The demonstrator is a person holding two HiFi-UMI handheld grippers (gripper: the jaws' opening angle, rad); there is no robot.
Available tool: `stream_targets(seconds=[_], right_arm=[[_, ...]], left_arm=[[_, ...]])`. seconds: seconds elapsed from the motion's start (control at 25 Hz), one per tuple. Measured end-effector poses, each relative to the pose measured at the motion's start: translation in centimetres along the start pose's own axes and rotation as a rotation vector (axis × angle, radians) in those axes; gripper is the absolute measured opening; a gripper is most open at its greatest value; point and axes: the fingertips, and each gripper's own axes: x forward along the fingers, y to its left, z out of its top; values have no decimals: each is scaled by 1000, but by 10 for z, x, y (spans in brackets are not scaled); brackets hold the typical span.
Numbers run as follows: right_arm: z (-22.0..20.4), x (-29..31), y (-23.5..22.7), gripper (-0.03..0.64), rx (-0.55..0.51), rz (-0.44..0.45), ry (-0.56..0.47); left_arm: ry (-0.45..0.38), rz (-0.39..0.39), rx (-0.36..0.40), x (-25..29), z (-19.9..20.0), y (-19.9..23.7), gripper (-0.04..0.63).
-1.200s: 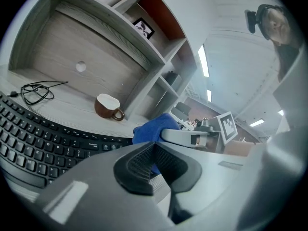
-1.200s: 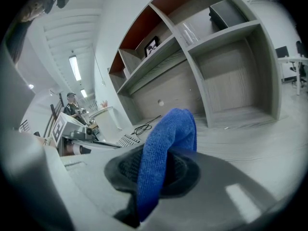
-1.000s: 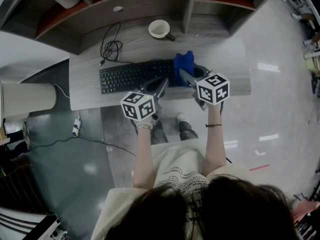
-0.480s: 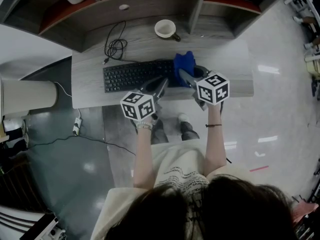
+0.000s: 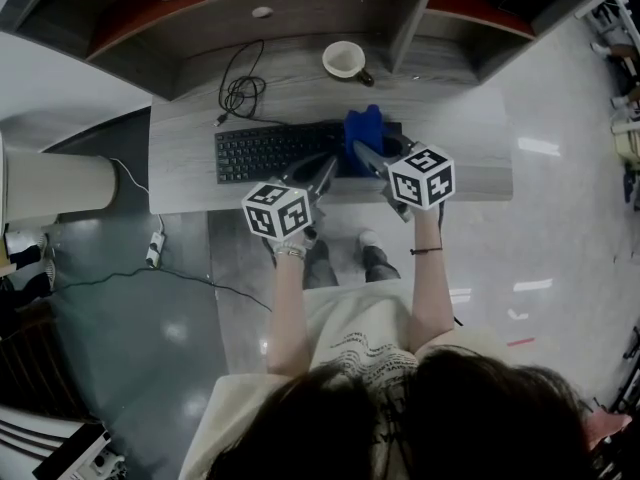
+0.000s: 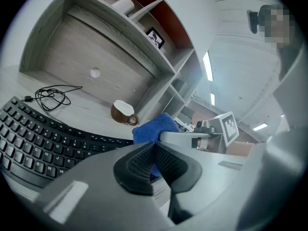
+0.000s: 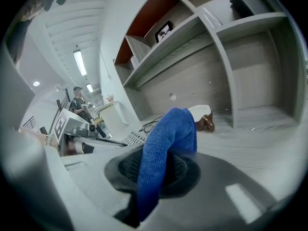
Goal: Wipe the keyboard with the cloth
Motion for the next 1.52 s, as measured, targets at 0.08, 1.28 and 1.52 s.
stream_targets(seconds=[0.08,1.28,1.52], right_arm=[[0,5,4,58,-3,9,5],[-3,62,48,60,20,19,9],[-3,74,57,58,27,0,6]], left_arm=[[0,2,0,-2,1,3,5],[26,-2,2,-49,6,51,3],[45,-20,4,-60,6,64,5]])
